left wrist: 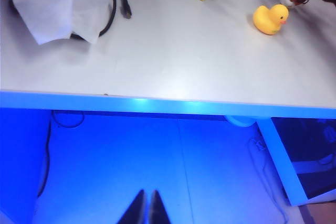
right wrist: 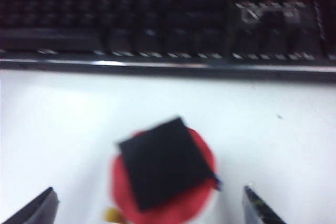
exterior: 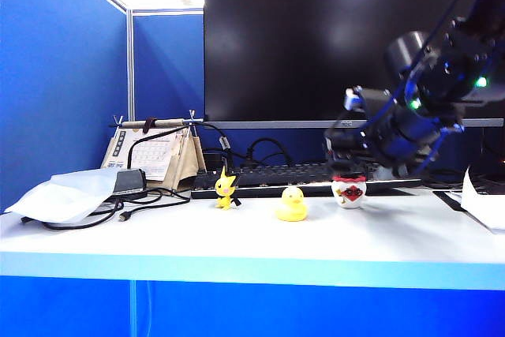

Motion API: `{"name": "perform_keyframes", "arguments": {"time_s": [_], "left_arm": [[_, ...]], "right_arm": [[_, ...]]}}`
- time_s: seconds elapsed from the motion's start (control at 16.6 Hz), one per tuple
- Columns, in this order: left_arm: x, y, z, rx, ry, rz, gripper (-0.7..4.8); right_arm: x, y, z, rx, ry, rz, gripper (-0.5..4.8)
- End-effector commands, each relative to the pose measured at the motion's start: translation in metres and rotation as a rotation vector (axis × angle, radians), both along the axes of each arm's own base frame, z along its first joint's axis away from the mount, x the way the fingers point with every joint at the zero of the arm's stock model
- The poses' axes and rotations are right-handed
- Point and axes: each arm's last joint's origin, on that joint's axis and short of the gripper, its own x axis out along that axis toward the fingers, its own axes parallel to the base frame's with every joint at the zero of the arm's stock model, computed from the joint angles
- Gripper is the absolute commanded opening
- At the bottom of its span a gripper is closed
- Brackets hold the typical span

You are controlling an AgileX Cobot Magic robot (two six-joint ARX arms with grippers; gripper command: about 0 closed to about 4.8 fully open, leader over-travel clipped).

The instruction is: Pick up the doll with a different color than the other dolls and place it near you.

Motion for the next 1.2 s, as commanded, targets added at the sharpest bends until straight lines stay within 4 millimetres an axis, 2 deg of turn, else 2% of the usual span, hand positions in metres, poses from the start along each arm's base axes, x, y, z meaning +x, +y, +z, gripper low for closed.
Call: {"name": "perform_keyframes", "arguments": {"time_s": [0.06, 0.42, 0.78, 1.14, 1.2], "left_arm": [[0.0, 0.0, 0.0, -0.005, 0.0, -0.003, 0.22], [0.0, 0.0, 0.0, -0.005, 0.0, -0.003, 0.22], [0.0, 0.0, 0.0, -0.005, 0.0, -0.003, 0.22], [0.0, 0.0, 0.0, -0.005, 0.0, -0.003, 0.22], [0.0, 0.0, 0.0, -0.005, 0.0, -0.003, 0.22]], "right_arm": [[0.005, -0.004, -0.015, -0.002, 0.033, -0.015, 4.79], [0.019, -0.002, -0.036, 0.005, 0.071, -0.017, 4.79], [0.037, 0.003, -0.032, 0.018, 0.041, -0.02, 4.79], [0.039, 0.003, -0.031, 0.017, 0.047, -0.02, 4.79], [0.039, 0.003, -0.031, 0.015, 0.052, -0.02, 4.04]]}}
